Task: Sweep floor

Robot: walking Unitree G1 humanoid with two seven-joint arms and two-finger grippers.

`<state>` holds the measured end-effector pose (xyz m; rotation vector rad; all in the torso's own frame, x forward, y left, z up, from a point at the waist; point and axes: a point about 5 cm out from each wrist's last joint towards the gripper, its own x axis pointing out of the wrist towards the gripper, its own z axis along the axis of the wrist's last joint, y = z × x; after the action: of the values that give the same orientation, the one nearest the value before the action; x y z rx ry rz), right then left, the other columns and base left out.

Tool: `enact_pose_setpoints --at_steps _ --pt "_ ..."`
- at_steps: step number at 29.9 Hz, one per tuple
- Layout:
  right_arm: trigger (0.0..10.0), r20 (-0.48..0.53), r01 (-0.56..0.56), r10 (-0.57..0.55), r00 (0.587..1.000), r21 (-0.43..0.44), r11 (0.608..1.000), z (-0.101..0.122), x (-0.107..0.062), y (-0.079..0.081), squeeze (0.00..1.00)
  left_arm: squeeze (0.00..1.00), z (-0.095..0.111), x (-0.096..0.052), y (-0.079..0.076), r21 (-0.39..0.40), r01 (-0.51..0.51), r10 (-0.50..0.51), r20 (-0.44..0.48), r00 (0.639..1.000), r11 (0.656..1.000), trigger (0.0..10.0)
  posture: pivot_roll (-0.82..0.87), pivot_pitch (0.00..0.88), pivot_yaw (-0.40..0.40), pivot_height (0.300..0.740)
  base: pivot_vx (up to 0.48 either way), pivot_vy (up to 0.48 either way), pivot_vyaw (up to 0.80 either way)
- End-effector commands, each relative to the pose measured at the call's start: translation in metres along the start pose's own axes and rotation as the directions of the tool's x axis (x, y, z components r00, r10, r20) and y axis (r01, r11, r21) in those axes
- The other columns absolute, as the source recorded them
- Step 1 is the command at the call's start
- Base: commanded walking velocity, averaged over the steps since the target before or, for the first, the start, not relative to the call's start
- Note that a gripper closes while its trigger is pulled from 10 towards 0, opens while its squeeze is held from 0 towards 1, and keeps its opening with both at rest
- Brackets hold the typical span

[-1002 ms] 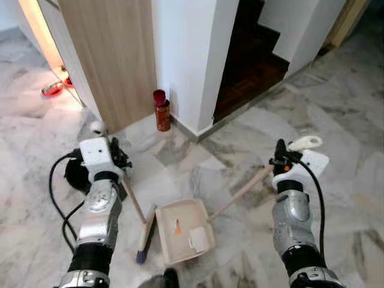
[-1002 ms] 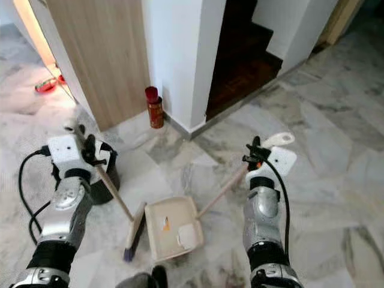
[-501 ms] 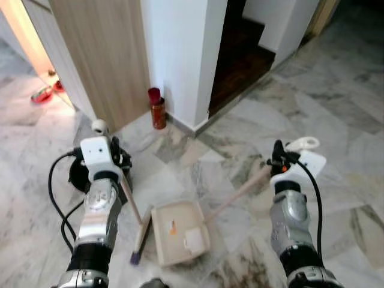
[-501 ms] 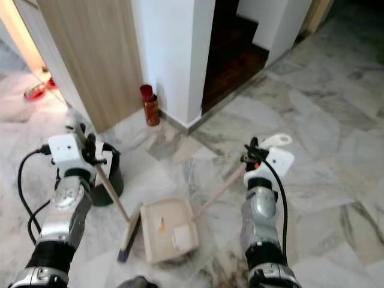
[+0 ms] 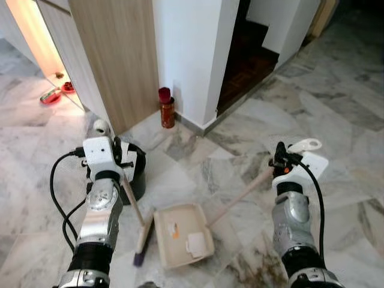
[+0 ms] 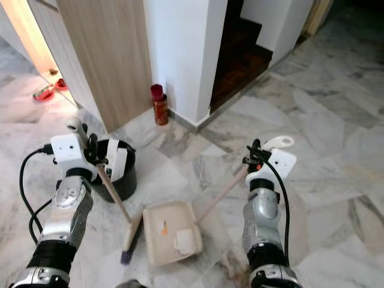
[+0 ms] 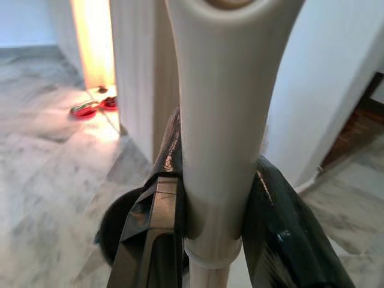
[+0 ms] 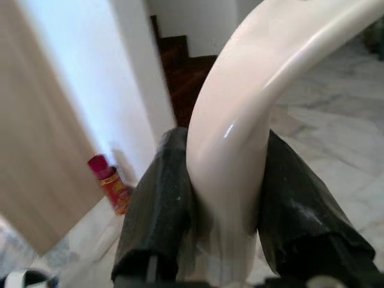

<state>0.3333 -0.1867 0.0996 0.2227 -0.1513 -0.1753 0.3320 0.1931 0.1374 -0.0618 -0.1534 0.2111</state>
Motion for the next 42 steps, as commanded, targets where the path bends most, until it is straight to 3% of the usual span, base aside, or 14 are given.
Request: enact_pose_setpoints --at_steps 1,31,42 --pt "10.0 0.031 0.008 -0.008 0.999 0.029 1.000 0.0065 0.0031 0.0013 0.00 0.00 0.0104 0.0023 -0.0027 0.014 0.011 -0.011 0.041 0.999 1.000 10.0 0.09 0.121 -0.048 0.740 0.000 0.281 0.00" --pt "10.0 0.043 0.000 -0.001 0.999 0.031 1.000 0.0110 0.0063 0.0047 0.00 0.00 0.0111 0.0028 -0.0022 0.018 0.006 -0.007 0.042 0.999 1.000 10.0 0.09 0.124 -0.049 0.740 0.000 0.273 0.08" --pt "10.0 0.049 0.008 -0.011 0.999 0.065 0.998 0.0165 0.0107 0.0004 0.00 0.00 0.0105 0.0009 -0.0043 0.024 -0.006 0.004 0.046 0.999 1.000 10.0 0.09 0.121 -0.073 0.740 0.000 0.000 0.00"
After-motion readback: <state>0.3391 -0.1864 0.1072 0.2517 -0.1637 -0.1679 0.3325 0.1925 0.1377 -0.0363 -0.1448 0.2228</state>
